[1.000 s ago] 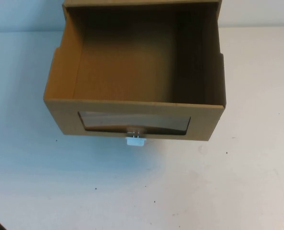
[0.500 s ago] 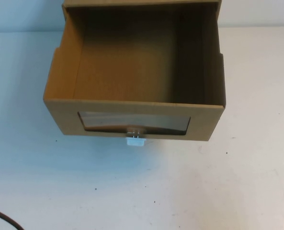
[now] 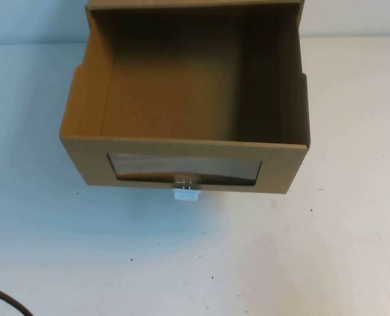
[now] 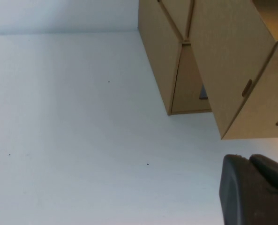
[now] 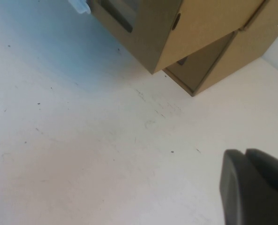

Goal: Open the shoe box
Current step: 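Pull the top drawer of the cardboard box fully open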

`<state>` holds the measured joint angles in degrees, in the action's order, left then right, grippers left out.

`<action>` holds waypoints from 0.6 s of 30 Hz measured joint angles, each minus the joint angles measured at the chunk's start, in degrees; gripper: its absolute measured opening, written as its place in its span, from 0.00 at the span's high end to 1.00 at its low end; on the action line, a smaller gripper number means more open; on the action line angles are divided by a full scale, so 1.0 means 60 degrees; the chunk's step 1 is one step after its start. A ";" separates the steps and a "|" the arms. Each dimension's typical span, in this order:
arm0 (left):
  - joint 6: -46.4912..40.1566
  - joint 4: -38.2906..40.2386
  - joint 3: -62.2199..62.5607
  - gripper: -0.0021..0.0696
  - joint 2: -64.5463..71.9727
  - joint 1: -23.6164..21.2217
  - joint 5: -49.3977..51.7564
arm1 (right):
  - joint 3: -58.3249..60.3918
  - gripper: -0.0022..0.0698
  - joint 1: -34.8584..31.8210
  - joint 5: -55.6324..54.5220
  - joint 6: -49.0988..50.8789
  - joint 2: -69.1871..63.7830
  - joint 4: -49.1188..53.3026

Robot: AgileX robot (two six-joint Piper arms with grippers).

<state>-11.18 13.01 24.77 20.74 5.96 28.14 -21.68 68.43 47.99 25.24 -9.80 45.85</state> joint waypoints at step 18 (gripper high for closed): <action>0.0022 -0.1053 -0.2907 0.98 -0.2868 0.0168 -0.1538 | 0.0000 0.99 0.0000 -0.0007 0.0000 0.0000 -0.0021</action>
<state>-11.05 6.69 7.33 3.53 6.97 18.91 -21.68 68.43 47.95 25.24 -9.80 45.72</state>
